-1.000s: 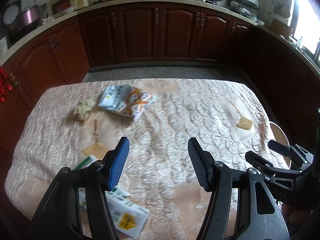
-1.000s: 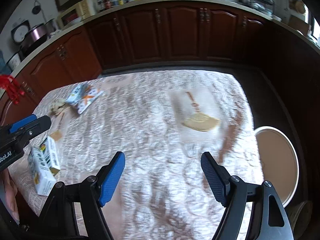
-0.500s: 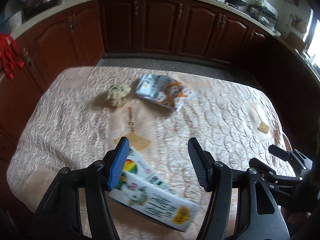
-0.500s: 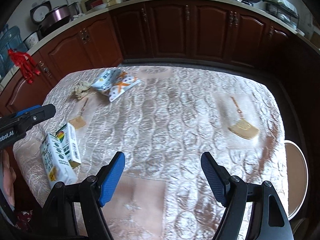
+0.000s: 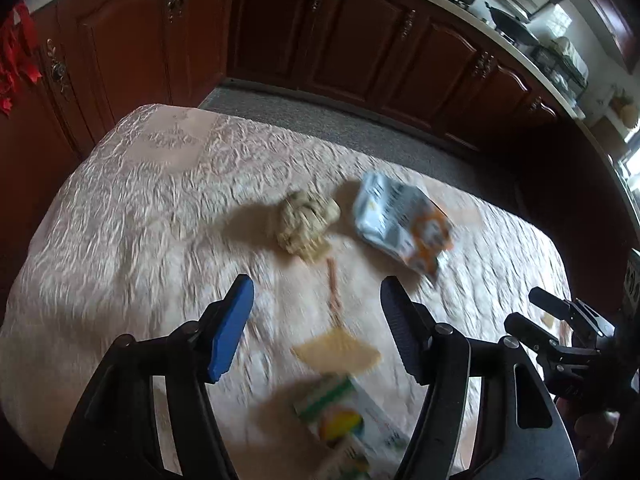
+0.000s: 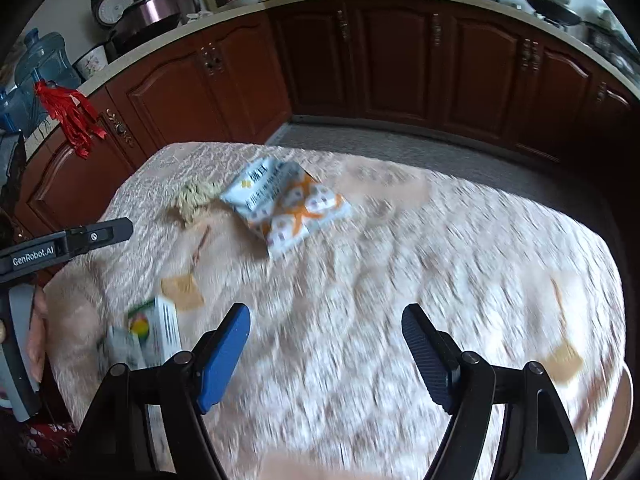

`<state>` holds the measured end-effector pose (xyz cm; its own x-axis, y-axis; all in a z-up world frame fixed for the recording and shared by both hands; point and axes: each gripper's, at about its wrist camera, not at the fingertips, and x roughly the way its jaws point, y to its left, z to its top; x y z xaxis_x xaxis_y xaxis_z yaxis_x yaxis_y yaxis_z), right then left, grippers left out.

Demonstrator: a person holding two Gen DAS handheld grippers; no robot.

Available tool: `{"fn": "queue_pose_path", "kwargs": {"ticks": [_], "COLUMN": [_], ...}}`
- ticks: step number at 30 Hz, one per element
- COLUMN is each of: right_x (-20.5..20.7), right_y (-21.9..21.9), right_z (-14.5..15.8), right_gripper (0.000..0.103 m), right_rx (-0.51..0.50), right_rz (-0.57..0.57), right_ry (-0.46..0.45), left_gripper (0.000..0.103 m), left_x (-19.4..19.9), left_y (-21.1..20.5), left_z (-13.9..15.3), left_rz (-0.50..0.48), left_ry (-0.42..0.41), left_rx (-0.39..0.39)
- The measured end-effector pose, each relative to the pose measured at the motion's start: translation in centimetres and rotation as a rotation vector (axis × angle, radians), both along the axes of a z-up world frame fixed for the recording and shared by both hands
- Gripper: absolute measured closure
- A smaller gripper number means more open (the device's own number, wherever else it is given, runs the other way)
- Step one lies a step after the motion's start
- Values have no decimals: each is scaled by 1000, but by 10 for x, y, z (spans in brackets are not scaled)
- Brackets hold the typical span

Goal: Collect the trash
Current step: 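Grasp the crumpled beige cloth with the left tool while the right tool grasps the white-orange snack bag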

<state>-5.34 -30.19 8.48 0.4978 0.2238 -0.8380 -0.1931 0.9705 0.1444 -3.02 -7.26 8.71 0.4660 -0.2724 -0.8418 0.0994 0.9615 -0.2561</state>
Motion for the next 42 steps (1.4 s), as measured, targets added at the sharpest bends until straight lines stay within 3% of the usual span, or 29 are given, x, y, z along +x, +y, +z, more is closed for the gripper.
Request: {"fn": "queue_pose_path", "kwargs": {"ticks": [8,16,18,19,20,22,24,28,29,30,42], "right_x": [79,132,139,139,136,125,115,88,81,73,-12], "right_y": [15,30,33,34,35,36,35,31,29,25,-35], "right_z": [-19,-46,-56,-61,-65,-65,-64,-53,-50,-46,-3], "right_gripper": [27,27,27,28,32,46,57,67,73,86,92], "right_rx": [5,19,24,36,50,95,136,145,147,156,200], "right_rz": [27,97,112,121,130,143,148,138,134,129,3], "right_ry": [23,79,122,148,160,143,148,117,108,97,-8], "left_gripper": [38,38,47,64,73,77,78,80,80,80,80], "left_x": [58,84,87,87,88,87,80,63,56,51,-16], "left_y": [-10,-22,-23,-24,-25,-27,-29,-23,-23,-23,-52], "left_z": [-28,-54,-58,-59,-62,-65,-63,-50,-43,-39,15], "left_rz": [-35,-80,-91,-96,-102,-113,-128,-127,-132,-139,-228], "left_ry": [-12,3,7,14,30,31,11,0,-14,-26,-97], "left_rx": [86,125,132,131,135,141,138,93,92,93,69]}}
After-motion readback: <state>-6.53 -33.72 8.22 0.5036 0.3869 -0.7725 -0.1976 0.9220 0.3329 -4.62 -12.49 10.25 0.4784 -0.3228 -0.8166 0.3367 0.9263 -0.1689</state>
